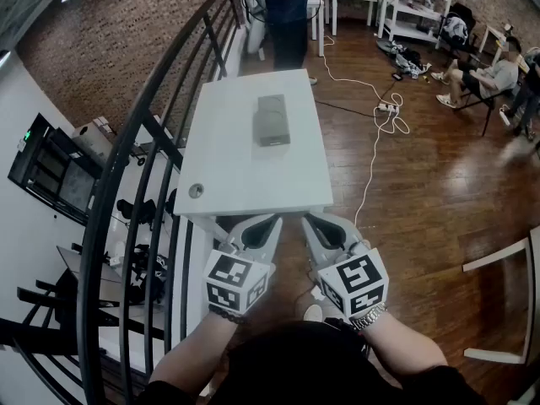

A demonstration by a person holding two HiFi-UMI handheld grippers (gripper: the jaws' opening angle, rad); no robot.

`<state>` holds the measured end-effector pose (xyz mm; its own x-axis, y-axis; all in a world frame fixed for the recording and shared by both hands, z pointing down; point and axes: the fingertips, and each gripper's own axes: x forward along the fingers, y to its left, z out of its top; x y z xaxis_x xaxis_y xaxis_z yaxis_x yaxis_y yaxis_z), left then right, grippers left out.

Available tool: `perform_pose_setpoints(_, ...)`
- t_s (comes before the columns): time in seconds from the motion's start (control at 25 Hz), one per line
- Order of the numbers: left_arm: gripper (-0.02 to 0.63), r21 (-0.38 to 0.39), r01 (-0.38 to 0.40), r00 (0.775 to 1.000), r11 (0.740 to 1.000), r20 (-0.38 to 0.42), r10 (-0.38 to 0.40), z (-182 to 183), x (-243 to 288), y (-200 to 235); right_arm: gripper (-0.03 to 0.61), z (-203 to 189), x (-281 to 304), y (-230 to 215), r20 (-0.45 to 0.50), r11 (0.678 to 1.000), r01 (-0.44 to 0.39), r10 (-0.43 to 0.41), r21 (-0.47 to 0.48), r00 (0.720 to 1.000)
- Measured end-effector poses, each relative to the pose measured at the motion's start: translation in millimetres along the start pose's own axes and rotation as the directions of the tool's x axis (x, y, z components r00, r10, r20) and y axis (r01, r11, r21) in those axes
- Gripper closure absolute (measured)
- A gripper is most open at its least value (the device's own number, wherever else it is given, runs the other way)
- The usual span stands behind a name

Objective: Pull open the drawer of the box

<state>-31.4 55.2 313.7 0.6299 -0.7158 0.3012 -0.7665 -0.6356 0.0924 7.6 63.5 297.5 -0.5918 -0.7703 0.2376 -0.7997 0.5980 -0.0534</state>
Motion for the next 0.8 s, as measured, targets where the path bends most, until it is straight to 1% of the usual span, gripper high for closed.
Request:
perform_pose_setpoints(0.16,0.597,-0.007,-0.021,1.000,1.000,-0.003,0.021,-1,12,-2,0.588,-7,-3,-9,-0.012,1.000,-0.019,0.019,-0.006,1.000)
perform_pose_setpoints(0.36,0.597,-0.028,-0.030,0.999,0.999,-0.018,0.030,-5,27,-4,0.588,-11,-4,-20,-0.019,0.999,-0.037,0.036,-0.014,0.999)
perform_pose_setpoints(0.52,0.597,-0.028,-0.035,0.999,0.999,-0.014,0.035,-5,39,-1,0.588,-16,2,-27,-0.028,0.999,-0.044,0.043,-0.026,0.999)
perform_pose_setpoints(0.68,0.597,-0.038,-0.033,0.999,0.999,-0.014,0.032,-5,50,6,0.588,-18,11,-34,-0.045,0.999,-0.043,0.042,-0.033,0.998)
perform_pose_setpoints(0.8,0.597,-0.056,-0.029,0.999,0.998,-0.014,0.029,-9,62,21,0.588,-20,25,-39,-0.057,0.998,-0.043,0.041,-0.036,0.998)
